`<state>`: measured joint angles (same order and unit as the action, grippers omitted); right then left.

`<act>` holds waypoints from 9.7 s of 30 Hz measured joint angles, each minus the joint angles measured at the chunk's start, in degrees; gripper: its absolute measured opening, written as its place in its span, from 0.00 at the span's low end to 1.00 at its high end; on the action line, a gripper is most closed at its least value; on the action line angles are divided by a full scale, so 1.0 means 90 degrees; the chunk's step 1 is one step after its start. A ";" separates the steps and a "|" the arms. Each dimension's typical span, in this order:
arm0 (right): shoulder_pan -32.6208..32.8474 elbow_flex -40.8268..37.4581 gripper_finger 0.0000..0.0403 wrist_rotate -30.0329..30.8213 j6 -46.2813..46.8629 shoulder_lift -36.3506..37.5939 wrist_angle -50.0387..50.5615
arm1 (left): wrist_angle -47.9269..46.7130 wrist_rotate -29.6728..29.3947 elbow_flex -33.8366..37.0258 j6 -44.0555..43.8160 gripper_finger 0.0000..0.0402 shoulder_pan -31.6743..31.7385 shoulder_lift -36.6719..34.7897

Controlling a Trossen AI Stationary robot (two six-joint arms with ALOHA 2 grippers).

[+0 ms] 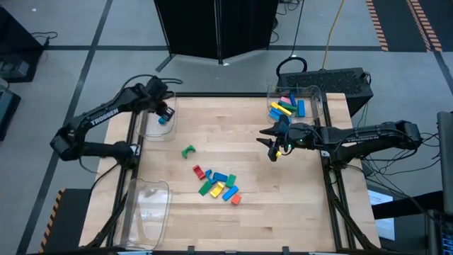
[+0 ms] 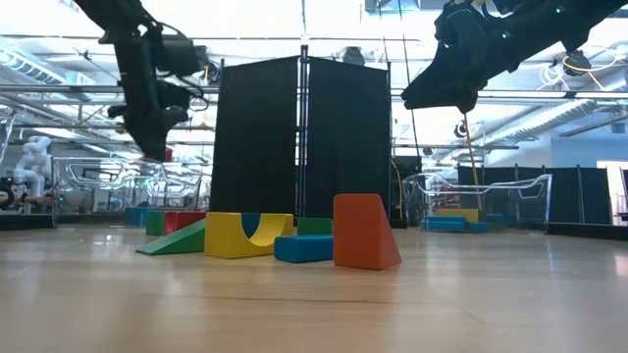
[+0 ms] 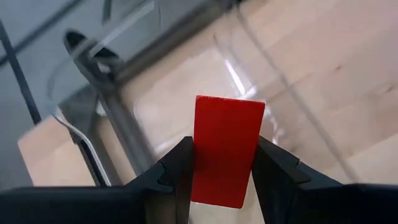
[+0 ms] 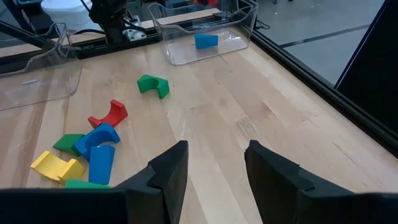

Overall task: Sort blocks by size
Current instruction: Put the orange triangle block into the top left transparent bin, then put the blue triangle block into the top left transparent bin

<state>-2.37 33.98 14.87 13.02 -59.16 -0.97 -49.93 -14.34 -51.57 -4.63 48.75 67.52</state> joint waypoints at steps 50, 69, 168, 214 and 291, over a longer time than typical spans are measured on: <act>0.0000 0.0000 0.38 0.0000 -0.0027 0.0000 0.0131 | -0.0181 0.0970 0.0000 0.0552 0.62 0.1045 0.1740; 0.0000 0.0000 0.38 0.0002 -0.0024 -0.0002 0.0138 | -0.0379 0.1157 0.0000 0.0757 0.62 0.0377 -0.0752; 0.0000 0.0000 0.38 0.0001 -0.0022 -0.0002 0.0304 | 0.2372 -0.1419 0.0144 -0.0305 0.62 -0.6909 0.2971; 0.0000 0.0000 0.38 0.0002 -0.0024 -0.0001 0.0321 | 0.4080 0.1226 -0.0381 0.1278 0.62 -0.6290 0.3830; 0.0001 0.0000 0.38 0.0000 -0.0024 -0.0002 0.0478 | -0.0306 -0.0866 -0.0376 -0.1125 0.33 -0.3195 -0.0175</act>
<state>-2.36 33.98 14.87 12.80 -59.18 3.33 -52.68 -22.13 -54.96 -14.75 19.99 65.94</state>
